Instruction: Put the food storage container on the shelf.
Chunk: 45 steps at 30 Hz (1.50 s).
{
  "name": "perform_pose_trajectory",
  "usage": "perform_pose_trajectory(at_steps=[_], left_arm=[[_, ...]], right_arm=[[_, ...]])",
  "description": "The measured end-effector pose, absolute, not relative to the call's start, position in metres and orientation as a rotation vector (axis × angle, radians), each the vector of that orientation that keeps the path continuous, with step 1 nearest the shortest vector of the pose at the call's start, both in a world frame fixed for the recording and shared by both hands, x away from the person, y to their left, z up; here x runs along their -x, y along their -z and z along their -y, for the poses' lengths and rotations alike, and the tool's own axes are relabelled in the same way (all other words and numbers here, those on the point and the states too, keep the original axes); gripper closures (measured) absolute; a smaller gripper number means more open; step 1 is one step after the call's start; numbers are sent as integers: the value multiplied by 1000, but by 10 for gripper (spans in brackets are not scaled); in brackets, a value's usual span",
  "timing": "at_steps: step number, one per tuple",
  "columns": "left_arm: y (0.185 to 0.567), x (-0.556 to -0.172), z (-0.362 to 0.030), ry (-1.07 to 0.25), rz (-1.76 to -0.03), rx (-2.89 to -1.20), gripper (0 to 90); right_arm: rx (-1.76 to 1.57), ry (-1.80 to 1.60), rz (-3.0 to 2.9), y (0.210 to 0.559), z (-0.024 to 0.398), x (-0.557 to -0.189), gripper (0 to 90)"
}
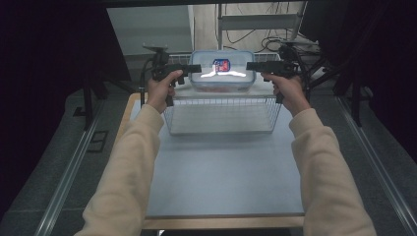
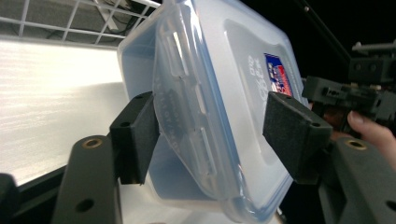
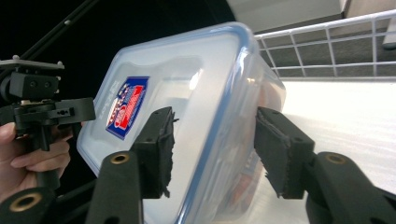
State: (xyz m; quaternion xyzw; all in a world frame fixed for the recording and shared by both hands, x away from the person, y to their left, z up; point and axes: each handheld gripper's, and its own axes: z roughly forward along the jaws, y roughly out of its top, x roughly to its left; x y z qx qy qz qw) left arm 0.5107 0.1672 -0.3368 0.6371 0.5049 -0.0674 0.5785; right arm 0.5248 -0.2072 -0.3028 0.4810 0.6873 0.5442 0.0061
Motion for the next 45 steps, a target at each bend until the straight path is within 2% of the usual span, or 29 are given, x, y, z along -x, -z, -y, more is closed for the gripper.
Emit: perform_pose_trajectory(at_steps=[2, 9, 16, 21, 29, 34, 45], left_arm=[[340, -513, -167, 177, -1192, -1476, 328], [343, -517, -162, 174, -1214, -1475, 250], [335, -511, -159, 70, -1248, -1485, 179], [325, -497, -162, 21, -1209, -1496, 176], [315, -457, -171, -64, -1120, -1542, 182], [317, -422, -176, -87, -1046, -1547, 182], [369, -335, -177, -101, -916, -1622, 176]], right_arm=[[-1514, -1655, -2142, 304, 202, -525, 429], [-1538, -1617, -2093, 306, 195, -521, 407], [-1503, -1626, -2057, 303, 198, -513, 341], [-1450, -1657, -2053, 295, 208, -505, 327], [-1349, -1705, -2118, 295, 218, -483, 285], [-1250, -1734, -2151, 302, 227, -457, 266], [-1070, -1712, -2202, 354, 253, -382, 231]])
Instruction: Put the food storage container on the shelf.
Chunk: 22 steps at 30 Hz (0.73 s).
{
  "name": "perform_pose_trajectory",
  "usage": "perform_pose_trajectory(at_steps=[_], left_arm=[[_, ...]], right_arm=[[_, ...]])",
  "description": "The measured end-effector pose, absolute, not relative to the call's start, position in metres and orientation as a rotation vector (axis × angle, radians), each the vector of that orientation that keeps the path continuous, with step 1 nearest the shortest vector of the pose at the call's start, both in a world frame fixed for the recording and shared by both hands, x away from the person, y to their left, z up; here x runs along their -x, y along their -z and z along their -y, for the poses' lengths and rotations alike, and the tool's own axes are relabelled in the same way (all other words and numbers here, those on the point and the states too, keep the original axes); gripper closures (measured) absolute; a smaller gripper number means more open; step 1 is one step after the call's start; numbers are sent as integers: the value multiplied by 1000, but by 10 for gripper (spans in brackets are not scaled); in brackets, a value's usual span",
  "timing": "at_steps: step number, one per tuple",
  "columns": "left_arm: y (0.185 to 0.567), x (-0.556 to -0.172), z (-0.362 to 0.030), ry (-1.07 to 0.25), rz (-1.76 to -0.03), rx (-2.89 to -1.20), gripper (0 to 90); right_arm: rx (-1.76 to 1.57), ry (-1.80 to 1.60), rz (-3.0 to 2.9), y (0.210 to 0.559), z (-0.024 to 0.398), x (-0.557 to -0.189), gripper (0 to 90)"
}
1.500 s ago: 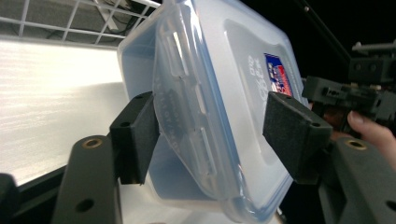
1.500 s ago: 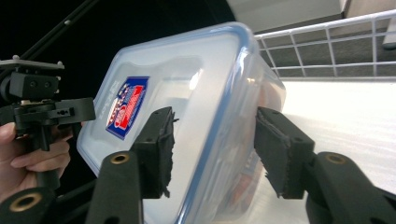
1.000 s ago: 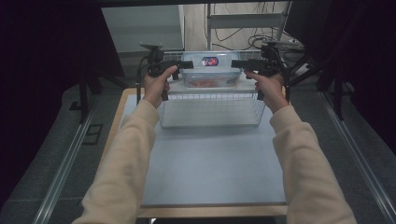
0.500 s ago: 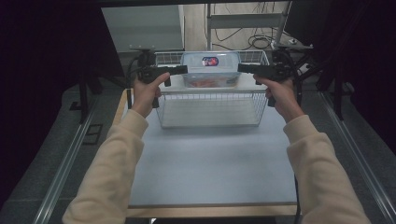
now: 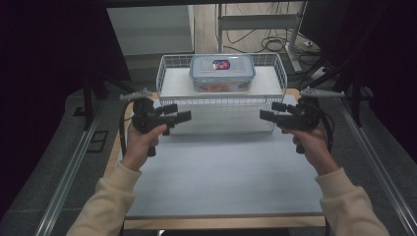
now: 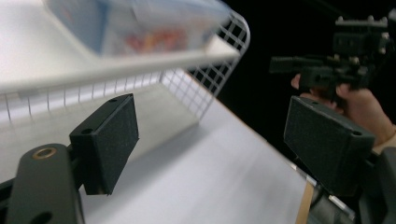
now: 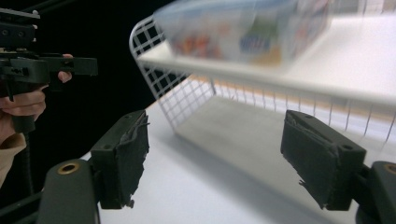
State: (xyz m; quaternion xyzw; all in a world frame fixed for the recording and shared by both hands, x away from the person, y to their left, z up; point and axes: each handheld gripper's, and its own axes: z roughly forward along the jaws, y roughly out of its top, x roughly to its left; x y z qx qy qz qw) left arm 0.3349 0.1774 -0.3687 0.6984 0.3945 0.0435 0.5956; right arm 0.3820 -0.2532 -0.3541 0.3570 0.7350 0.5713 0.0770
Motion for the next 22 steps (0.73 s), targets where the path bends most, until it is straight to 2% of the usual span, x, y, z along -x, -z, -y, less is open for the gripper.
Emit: perform_pose_trajectory(at_steps=[5, 10, 16, 22], left_arm=[[406, -305, -175, -76, -895, -1672, 178], [430, -292, -174, -70, -904, -1737, 178], [440, -291, -172, -70, -913, -1758, 178], [451, -293, -167, -132, -909, -1784, 171]], right_arm=[[-1049, -1688, -2247, 391, 263, -351, 223], [-1061, -1667, -2303, 426, 262, -329, 217], [-1037, -1625, -2312, 437, 257, -323, 203], [-983, -1534, -2292, 448, 255, -314, 146]])
